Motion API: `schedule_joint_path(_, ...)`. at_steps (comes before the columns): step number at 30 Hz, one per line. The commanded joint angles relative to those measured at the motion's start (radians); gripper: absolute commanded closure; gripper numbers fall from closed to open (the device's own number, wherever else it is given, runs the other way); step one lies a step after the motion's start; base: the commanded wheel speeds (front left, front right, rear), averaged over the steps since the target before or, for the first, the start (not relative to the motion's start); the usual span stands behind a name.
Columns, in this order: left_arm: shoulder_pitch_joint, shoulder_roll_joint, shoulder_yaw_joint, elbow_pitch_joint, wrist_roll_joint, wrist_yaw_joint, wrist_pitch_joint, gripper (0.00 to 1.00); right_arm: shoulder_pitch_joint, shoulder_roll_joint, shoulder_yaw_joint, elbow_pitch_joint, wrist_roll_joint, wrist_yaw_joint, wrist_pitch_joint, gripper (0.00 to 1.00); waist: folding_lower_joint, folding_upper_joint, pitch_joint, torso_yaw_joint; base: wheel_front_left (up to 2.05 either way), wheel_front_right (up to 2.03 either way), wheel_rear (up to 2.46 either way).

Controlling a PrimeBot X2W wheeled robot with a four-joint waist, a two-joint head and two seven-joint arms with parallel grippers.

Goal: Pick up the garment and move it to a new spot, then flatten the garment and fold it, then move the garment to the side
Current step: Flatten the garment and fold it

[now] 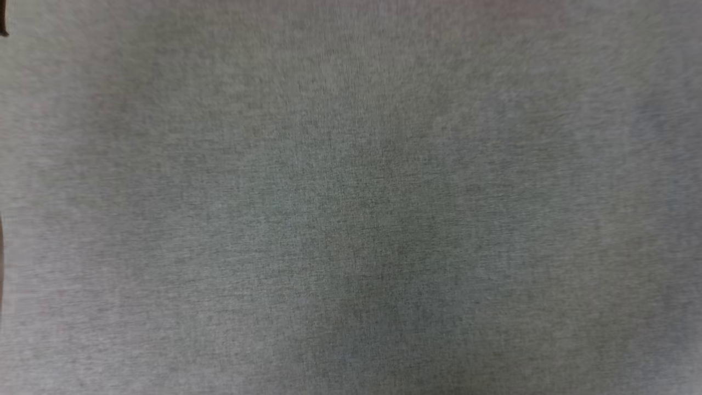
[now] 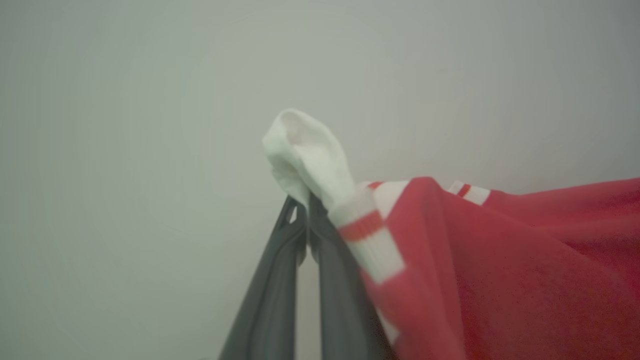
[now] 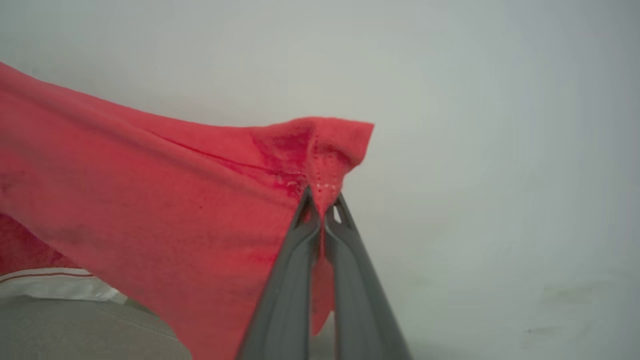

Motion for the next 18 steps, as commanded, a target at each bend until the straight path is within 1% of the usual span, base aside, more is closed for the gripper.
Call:
schedule_joint_path(1,-0.011,0.000,0.001,0.012,-0.002,0.003,-0.010,1.00,-0.024,0.004,0.007,0.014,0.013,-0.001,-0.006,1.00,-0.0001,-0.0001,0.056,0.001,0.00,0.00,0.00)
schedule_joint_path(5,0.014,-0.013,0.002,0.056,-0.014,0.000,-0.027,1.00,-0.036,0.017,0.046,0.046,0.029,-0.001,-0.019,1.00,-0.0001,-0.0001,0.083,0.004,0.00,0.00,0.00)
schedule_joint_path(9,0.049,-0.023,0.003,0.097,-0.030,-0.012,-0.045,1.00,-0.020,0.019,0.084,0.077,0.054,-0.001,-0.033,1.00,-0.0001,-0.0001,0.088,0.012,0.00,0.00,0.00)
schedule_joint_path(14,0.125,-0.033,0.010,0.123,-0.061,-0.036,-0.059,1.00,0.046,0.006,0.136,0.100,0.089,-0.001,-0.044,1.00,-0.0001,-0.0001,0.050,0.023,0.00,0.00,0.00)
schedule_joint_path(18,0.262,-0.031,0.011,0.112,-0.086,-0.057,-0.065,1.00,0.162,-0.020,0.191,0.093,0.146,-0.001,-0.055,1.00,-0.0001,-0.0001,-0.020,0.034,0.00,0.00,0.00)
